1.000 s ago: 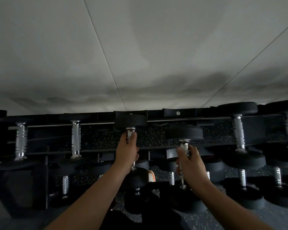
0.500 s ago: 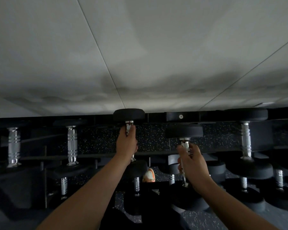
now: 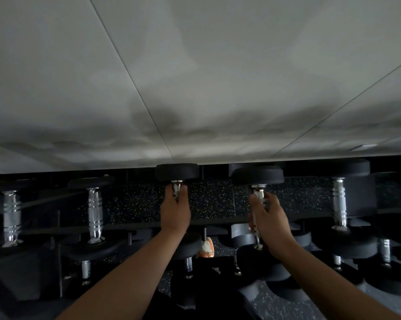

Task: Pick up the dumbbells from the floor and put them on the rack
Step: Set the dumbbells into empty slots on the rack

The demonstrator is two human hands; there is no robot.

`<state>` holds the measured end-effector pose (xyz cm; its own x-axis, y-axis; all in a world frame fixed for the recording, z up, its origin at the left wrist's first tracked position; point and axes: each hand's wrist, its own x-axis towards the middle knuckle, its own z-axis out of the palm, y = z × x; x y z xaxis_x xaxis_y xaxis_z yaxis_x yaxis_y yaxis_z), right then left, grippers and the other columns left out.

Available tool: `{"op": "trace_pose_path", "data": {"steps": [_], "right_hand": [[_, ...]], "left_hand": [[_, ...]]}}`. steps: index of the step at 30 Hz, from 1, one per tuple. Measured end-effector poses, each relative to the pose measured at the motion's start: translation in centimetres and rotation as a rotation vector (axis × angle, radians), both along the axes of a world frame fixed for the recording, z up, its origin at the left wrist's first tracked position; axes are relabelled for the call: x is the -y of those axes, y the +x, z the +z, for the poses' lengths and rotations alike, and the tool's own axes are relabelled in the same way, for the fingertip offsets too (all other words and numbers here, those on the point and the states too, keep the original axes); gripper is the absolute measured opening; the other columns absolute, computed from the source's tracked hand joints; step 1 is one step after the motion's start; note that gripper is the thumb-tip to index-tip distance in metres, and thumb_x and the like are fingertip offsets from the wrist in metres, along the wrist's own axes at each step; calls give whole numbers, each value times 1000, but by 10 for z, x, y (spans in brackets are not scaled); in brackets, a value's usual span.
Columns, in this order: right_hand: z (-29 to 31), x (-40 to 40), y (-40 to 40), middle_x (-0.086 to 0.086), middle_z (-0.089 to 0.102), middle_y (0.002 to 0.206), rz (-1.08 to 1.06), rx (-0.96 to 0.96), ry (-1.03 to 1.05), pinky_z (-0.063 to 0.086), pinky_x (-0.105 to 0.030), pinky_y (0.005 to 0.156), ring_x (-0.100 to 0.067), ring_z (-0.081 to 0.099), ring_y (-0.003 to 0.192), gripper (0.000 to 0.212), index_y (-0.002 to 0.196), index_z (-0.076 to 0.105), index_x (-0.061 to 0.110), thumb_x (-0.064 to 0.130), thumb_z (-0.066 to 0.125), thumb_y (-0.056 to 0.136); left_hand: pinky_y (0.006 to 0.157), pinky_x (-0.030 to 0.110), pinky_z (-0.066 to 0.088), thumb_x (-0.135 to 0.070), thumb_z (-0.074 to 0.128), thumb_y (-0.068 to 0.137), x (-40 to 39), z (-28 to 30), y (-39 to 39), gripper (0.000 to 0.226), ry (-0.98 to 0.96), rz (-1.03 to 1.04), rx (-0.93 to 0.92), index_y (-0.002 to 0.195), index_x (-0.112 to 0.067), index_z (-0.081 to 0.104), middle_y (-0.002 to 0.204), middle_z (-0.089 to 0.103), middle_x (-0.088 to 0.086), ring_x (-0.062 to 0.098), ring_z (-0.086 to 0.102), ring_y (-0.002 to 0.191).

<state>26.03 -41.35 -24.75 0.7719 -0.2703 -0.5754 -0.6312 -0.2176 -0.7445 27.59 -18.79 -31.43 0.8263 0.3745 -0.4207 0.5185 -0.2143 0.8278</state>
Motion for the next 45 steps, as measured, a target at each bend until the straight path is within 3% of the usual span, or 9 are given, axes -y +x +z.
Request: {"op": "trace_pose_path", "data": {"steps": [3,9,13,18,24,30,37,41,45], "right_hand": [[-2,7,9,1,68,63,-4,4,-6,49,-23,39,-8,60,45,20,107,47,43,49,58,92],[-20,15,24,-3,71,74,31,-38,-58,47,-20,42,-8,65,50,51,134,42,29,54,54,92],[-34,13,27,-4,69,77,44,-70,-60,46,-19,41,-9,64,52,49,135,41,29,52,53,94],[-48,9,25,-3,67,74,61,-65,-75,48,-30,50,-16,65,58,34,123,43,31,50,49,96],[-53,9,24,-6,68,81,112,-54,-112,57,-45,63,-24,67,67,32,122,41,32,51,44,96],[-49,10,24,-4,66,80,151,-44,-140,52,-37,57,-22,66,66,30,119,43,27,49,42,98],[-45,9,27,-7,63,80,182,-66,-211,44,-30,56,-22,61,64,34,124,39,20,44,42,100],[-39,6,27,1,60,75,174,-48,-282,34,-22,49,-15,59,62,39,129,44,17,43,44,100],[-30,6,28,-3,59,87,216,-71,-329,37,-28,56,-13,54,65,40,132,45,15,40,44,100]], "left_hand": [[58,51,54,-53,46,93,2,-1,0,15,57,-22,14,101,-42,51,63,60,3,26,61,55],[52,29,43,-44,44,100,3,-1,0,13,141,-64,13,104,-33,48,65,62,2,9,60,49],[51,39,52,-43,44,101,4,4,1,17,127,-68,-19,107,-28,48,67,62,7,24,64,55],[47,25,39,-44,42,101,5,4,2,19,203,-78,-20,102,-26,47,67,61,0,12,61,54],[44,17,41,-43,42,101,4,5,2,20,195,-92,-11,107,-25,48,65,61,2,11,59,49],[57,40,55,-47,39,100,5,6,3,19,188,-107,-52,107,-29,43,71,65,9,28,66,57],[55,30,43,-46,36,102,6,10,4,30,221,-111,-75,116,-20,42,78,64,6,31,66,71],[76,43,50,-49,32,102,6,15,4,44,213,-145,-140,127,-13,39,99,66,19,40,65,87],[92,41,45,-47,34,101,7,23,6,51,248,-147,-170,139,-13,38,125,58,21,39,57,111]]}}
